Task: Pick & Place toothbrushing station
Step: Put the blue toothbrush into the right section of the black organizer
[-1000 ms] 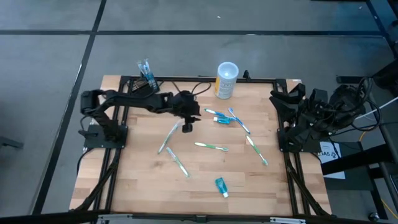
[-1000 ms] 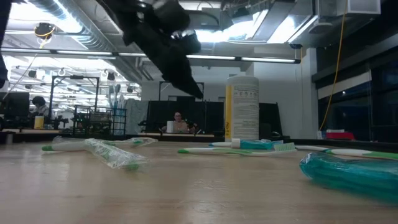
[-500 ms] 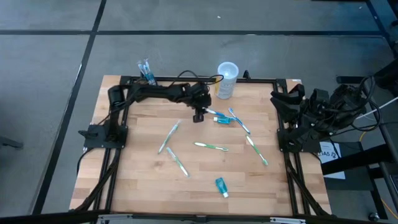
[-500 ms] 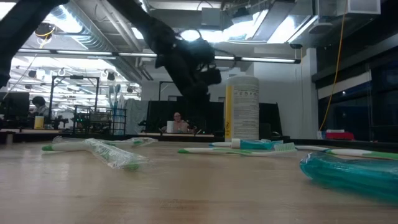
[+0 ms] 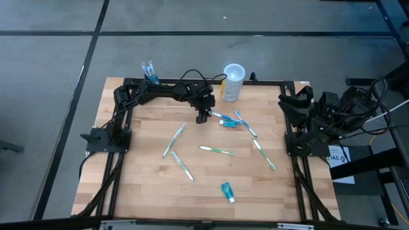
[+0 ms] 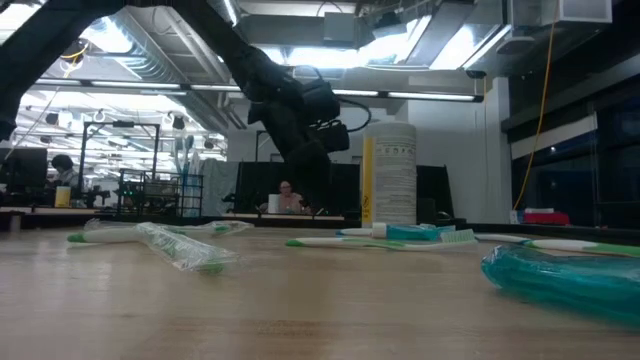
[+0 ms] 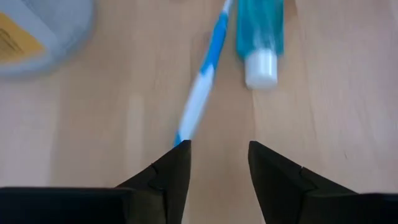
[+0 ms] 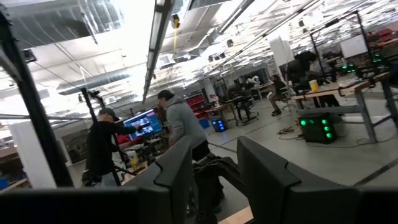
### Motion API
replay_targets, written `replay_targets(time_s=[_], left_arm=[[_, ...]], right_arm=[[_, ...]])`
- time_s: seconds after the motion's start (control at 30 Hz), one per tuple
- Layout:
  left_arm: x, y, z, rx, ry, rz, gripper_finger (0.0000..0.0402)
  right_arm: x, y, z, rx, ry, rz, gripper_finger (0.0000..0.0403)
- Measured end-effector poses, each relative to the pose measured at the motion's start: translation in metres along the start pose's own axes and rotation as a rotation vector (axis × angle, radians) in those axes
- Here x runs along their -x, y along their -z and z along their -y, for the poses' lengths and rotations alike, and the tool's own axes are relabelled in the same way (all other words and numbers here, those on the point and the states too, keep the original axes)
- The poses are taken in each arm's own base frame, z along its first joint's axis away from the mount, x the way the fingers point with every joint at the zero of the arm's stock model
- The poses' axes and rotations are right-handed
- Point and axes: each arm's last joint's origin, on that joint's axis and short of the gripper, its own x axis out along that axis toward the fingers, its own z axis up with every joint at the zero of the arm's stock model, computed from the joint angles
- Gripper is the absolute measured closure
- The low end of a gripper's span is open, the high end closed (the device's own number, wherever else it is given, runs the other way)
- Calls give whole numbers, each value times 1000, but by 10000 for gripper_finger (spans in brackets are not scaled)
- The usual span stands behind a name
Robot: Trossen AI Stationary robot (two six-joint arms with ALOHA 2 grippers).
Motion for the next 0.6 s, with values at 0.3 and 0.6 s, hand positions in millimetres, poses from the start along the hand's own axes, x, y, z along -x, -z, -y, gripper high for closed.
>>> replay_targets(time_s=[0.3,0.6], left_arm=[[-13,1,-5,-3,-40,27,247],[-20,2,-6,-7,-43,29,252]], right_arm=[[0,-1,0,-12,-2,11,273],[0,-1,0,-21,-2,11,273]])
